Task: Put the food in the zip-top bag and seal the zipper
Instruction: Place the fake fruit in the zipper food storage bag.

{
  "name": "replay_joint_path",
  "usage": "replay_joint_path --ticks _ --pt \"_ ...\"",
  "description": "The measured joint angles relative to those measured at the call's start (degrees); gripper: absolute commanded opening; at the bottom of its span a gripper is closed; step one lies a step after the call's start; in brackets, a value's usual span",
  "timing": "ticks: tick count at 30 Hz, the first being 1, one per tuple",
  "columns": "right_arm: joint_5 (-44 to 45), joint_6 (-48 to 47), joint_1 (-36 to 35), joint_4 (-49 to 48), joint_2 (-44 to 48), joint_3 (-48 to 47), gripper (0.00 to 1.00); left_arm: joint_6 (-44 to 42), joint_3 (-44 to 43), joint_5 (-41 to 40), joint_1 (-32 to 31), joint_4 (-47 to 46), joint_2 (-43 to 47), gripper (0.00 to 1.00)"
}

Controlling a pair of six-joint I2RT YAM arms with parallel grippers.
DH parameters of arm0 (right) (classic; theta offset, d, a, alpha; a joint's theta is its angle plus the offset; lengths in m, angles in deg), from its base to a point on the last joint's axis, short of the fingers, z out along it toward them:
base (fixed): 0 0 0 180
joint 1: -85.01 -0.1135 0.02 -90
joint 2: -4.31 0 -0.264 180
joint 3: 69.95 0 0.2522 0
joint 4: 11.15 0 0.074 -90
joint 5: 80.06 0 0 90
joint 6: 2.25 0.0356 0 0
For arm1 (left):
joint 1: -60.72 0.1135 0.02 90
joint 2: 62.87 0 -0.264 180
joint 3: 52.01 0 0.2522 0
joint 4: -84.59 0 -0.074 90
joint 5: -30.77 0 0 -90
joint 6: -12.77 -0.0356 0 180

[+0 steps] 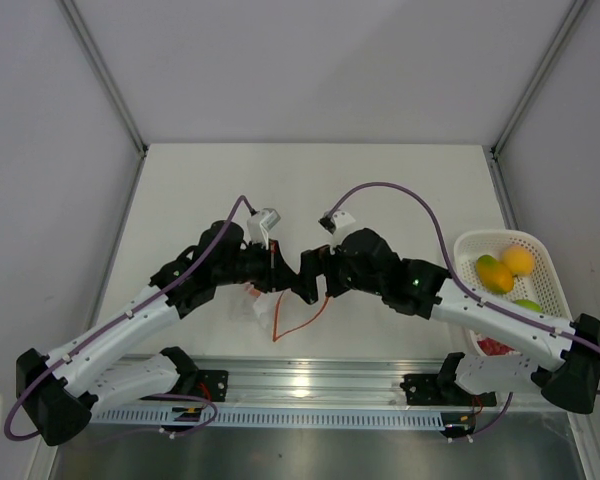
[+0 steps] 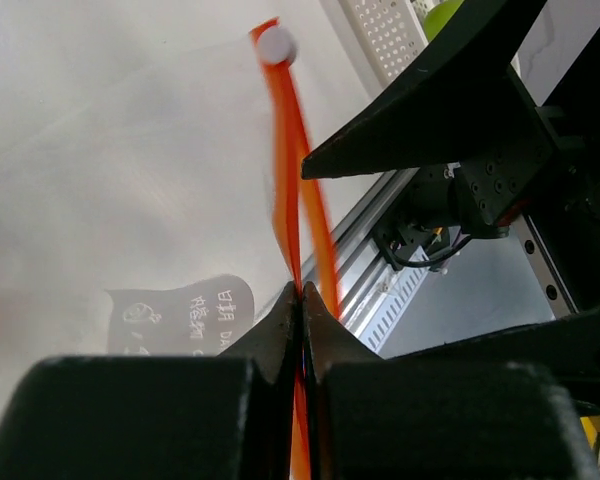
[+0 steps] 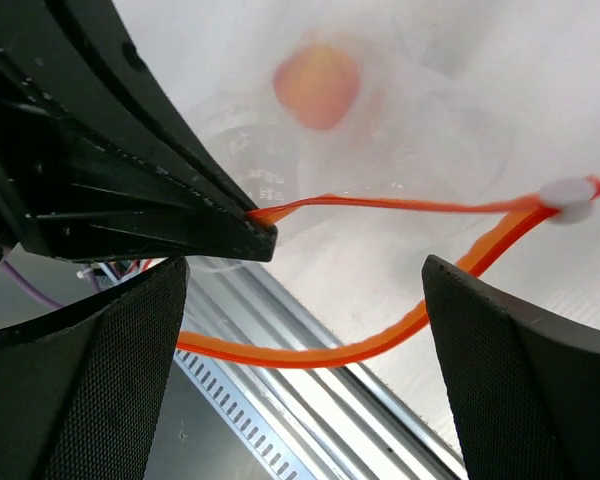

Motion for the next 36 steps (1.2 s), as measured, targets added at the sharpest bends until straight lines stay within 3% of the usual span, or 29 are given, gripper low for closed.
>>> replay_joint_path --ticks 9,14,24,29,33,36 --pt "9.6 2.3 1.4 7.5 1.8 -2.2 0.99 0.2 0.0 0.3 0.0 -0.7 0.0 0.01" --pt "18.6 7.5 7.5 14.1 7.2 -3.6 0.99 0.2 0.1 0.3 0.0 -0.7 0.2 0.01" --pt "28.5 23.4 38.4 31.1 16.7 -4.0 1.00 0.1 0.3 0.1 0.0 -0.6 1.3 0.01" --pt "28.4 29.4 51.8 41.0 11.1 -3.9 0.99 0.0 0.3 0.0 0.0 -0.6 1.5 0.01" --pt "27.8 30.6 61.2 43.9 4.6 0.1 0.99 0.0 0.3 0.1 0.0 -0.6 1.5 0.01" --pt "27.1 31.0 66.2 45.2 4.7 4.8 0.98 0.0 0.3 0.1 0.0 -0.6 1.5 0.01"
